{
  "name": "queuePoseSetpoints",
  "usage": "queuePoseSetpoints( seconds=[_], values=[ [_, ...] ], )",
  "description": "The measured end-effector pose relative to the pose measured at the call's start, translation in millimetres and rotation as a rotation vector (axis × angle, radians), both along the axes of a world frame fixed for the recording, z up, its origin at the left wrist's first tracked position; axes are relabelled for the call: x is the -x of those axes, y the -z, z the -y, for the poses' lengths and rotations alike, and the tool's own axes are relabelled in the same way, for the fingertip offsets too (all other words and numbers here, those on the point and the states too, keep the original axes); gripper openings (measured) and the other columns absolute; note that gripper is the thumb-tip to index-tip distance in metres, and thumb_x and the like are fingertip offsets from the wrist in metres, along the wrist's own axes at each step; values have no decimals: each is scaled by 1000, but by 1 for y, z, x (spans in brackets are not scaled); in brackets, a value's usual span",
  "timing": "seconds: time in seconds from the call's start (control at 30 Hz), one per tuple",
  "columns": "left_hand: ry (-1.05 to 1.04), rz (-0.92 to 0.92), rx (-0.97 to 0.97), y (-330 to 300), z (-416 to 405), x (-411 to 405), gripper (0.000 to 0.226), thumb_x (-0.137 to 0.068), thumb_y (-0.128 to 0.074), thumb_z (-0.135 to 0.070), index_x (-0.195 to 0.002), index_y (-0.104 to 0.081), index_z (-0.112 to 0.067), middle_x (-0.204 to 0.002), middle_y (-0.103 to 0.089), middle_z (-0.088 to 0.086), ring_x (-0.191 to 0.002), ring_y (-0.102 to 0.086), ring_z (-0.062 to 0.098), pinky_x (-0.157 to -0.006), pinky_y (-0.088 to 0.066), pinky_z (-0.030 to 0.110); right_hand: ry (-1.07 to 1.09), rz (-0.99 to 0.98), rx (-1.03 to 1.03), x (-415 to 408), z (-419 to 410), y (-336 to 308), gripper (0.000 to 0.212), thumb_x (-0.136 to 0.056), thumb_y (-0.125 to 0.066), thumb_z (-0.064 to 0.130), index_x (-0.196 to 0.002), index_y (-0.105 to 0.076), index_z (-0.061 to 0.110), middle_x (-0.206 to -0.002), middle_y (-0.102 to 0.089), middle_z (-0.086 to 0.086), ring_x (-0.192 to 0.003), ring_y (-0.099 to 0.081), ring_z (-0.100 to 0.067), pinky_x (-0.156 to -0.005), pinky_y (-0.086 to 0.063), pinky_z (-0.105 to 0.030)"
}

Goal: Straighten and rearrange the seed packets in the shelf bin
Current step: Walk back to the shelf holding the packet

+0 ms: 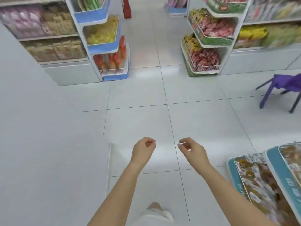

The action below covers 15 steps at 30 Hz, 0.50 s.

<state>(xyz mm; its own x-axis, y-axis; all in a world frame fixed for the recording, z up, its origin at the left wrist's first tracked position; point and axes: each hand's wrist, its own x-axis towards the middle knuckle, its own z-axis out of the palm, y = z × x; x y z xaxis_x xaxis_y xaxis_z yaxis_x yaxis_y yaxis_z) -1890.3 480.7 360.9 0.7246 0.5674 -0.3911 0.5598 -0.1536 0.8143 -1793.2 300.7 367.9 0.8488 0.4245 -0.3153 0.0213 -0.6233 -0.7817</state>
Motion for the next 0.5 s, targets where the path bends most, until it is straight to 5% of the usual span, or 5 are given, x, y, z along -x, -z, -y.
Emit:
queuePoseSetpoints(
  seconds=[0.13,0.5],
  values=[
    [89,12,25,2,-11,-100,12,-94,-58,-19,-99,-68,-22,-97,-68,-10,-89,-60,0,-61,-41,1,87,-4,-23,-85,-7,2,12,-92,-60,32,-103,-64,28,-88,-65,12,-88,-60,-1,-72,-45,-20],
    [344,10,32,3,-51,-431,13,-94,-57,-20,-102,-68,-21,-98,-67,-10,-83,-60,1,-55,-40,4,395,2,-1,-353,-12,3,10,-92,-59,32,-102,-63,31,-90,-65,13,-90,-60,-5,-78,-47,-25]
  ],
)
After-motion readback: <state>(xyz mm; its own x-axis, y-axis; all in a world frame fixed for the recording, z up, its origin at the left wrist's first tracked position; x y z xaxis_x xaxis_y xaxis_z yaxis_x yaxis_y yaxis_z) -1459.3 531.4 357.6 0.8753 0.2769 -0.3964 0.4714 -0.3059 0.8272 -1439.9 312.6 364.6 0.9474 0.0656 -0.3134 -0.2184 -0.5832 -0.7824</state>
